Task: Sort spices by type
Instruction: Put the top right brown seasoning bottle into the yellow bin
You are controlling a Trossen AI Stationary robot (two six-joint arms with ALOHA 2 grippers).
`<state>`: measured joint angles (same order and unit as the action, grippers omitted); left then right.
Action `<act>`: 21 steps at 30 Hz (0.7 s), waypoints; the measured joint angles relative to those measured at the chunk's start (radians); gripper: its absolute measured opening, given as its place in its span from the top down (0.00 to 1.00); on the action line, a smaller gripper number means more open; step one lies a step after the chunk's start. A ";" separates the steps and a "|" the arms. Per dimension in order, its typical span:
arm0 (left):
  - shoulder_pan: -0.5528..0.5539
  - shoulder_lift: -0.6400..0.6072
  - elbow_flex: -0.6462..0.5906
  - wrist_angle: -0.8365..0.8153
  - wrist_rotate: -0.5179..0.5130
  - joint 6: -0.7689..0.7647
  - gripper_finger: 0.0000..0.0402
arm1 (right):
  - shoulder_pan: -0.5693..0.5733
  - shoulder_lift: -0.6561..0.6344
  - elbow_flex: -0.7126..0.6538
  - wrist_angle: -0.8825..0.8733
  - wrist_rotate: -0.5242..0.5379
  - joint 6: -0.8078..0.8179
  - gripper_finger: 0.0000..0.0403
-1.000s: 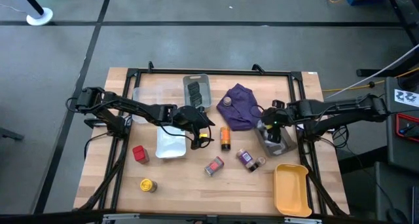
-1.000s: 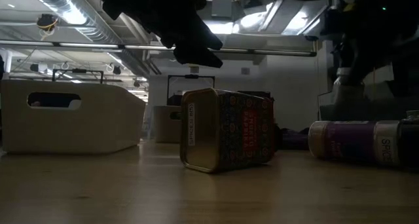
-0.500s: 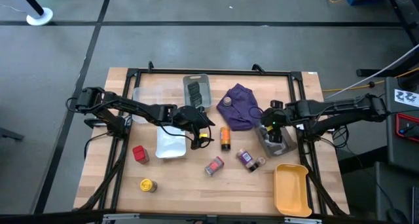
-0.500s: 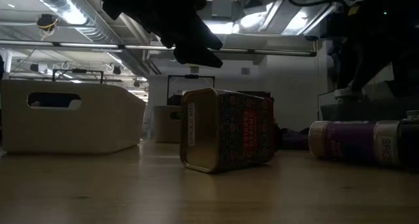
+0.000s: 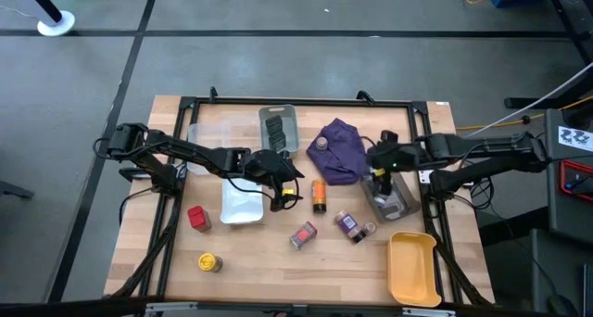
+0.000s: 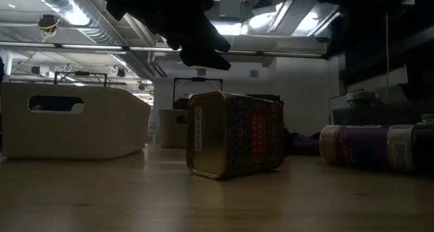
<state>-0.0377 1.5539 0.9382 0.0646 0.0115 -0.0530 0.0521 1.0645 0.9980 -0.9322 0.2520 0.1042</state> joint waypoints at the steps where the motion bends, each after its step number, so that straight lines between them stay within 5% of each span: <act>1: 0.001 0.000 0.000 0.001 -0.006 0.000 0.20 | 0.000 0.000 0.004 0.040 0.029 0.000 0.36; 14: 0.099 -0.038 0.000 0.055 -0.052 -0.045 0.20 | -0.176 0.151 0.004 0.427 0.042 -0.007 0.36; 21: 0.152 -0.038 0.000 0.054 -0.051 -0.049 0.20 | -0.290 0.319 0.004 0.547 -0.091 -0.008 0.36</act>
<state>0.1140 1.5158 0.9382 0.1182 -0.0399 -0.1023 -0.2382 1.3833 1.0016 -0.3856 0.1609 0.0967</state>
